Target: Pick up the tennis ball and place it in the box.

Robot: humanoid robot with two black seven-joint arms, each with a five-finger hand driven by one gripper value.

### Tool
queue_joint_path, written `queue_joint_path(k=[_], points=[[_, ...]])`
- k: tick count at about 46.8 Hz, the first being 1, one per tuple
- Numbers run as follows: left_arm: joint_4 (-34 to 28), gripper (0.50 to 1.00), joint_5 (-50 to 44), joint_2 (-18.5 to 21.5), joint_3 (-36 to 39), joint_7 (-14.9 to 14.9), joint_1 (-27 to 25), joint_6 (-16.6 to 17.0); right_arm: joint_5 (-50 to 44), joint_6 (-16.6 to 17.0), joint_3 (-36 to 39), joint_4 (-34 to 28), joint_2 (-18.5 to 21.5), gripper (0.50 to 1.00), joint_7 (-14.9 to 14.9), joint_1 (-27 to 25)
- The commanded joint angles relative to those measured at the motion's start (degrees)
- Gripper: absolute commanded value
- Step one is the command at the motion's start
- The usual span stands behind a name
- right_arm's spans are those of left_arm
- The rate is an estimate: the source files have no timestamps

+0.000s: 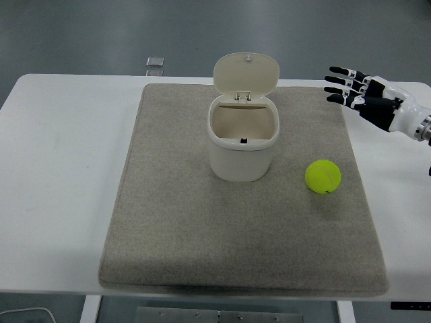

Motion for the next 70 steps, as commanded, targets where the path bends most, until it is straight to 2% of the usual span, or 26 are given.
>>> queue_joint_path(k=[1,11,21,29,48,57,63,70], points=[[-0.1,0.992,0.0,0.0,0.0,0.0,0.1,0.0,-4.6,1.8,-0.2,0.7,-2.0,0.915,1.5,0.1],[-0.1,0.992,0.0,0.0,0.0,0.0,0.1,0.0,-19.3,2.7,-0.3,1.3,-3.5,0.915,6.4,0.2],[0.0,0.992,0.0,0.0,0.0,0.1,0.0,0.0,-32.9,2.6,-0.4,5.0,-6.2,0.915,9.4,0.2],[0.0,0.992,0.0,0.0,0.0,0.1,0.0,0.0,-41.4,2.6,-0.4,7.1,-6.2,0.915,12.4,0.2],[0.0,0.992,0.0,0.0,0.0,0.1,0.1,0.0,-48.5,1.7,-1.1,12.2,-6.4,0.917,13.8,-0.6],[-0.1,0.992,0.0,0.0,0.0,0.0,0.0,0.0,-50.4,0.1,-1.4,15.0,-8.3,0.917,14.0,-1.4],[-0.1,0.992,0.0,0.0,0.0,0.1,0.0,0.0,-53.0,-1.6,-1.8,15.1,-8.5,0.917,15.8,-2.0],[-0.1,0.992,0.0,0.0,0.0,0.0,0.0,0.0,-53.4,-3.4,-4.2,16.2,-9.7,0.917,16.1,-2.1]])
